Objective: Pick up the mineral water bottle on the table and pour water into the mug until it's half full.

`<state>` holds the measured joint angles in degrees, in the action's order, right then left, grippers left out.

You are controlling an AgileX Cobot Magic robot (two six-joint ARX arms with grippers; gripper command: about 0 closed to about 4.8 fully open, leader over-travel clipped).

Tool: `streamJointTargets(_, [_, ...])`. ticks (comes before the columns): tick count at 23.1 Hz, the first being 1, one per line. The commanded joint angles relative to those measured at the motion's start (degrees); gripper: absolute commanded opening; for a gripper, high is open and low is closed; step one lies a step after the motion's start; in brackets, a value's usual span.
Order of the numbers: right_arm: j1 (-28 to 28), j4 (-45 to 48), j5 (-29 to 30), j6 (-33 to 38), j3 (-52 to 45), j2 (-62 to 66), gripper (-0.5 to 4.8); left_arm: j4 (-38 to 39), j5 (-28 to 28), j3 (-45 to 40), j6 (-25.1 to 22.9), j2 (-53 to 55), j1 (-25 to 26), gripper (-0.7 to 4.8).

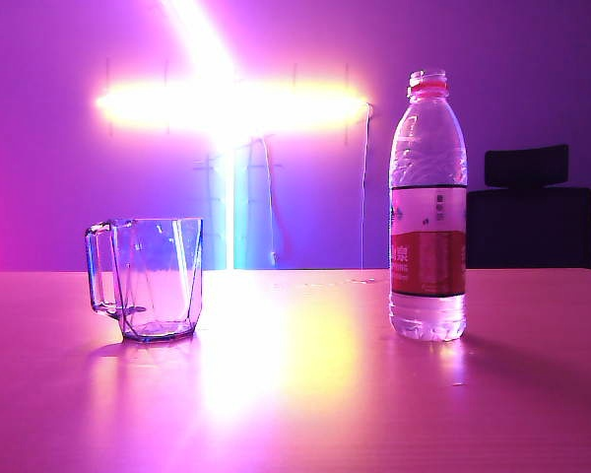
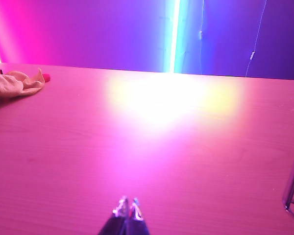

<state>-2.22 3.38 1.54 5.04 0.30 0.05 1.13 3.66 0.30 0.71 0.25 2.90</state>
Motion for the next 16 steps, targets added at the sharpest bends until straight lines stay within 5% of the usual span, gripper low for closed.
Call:
streamJointTargets(1, [0.0,1.0,-0.1,-0.2,-0.2,-0.1,-0.05,-0.3,0.1,0.2,-0.2,0.1,0.0,-0.02])
streamJointTargets(8, [0.0,1.5,1.3,-0.1,-0.2,-0.1,-0.05,-0.3,0.2,0.2,-0.2,0.1,-3.8,-0.02])
streamJointTargets(11, [0.0,4.1,12.3,4.8,-0.2,-0.1,0.01,-0.4,0.2,0.2,-0.2,0.8,-15.8,-0.02])
streamJointTargets(16, [0.1,9.0,19.6,16.5,1.6,0.0,0.55,-0.3,0.2,0.2,-0.2,5.2,-33.4,-0.02])
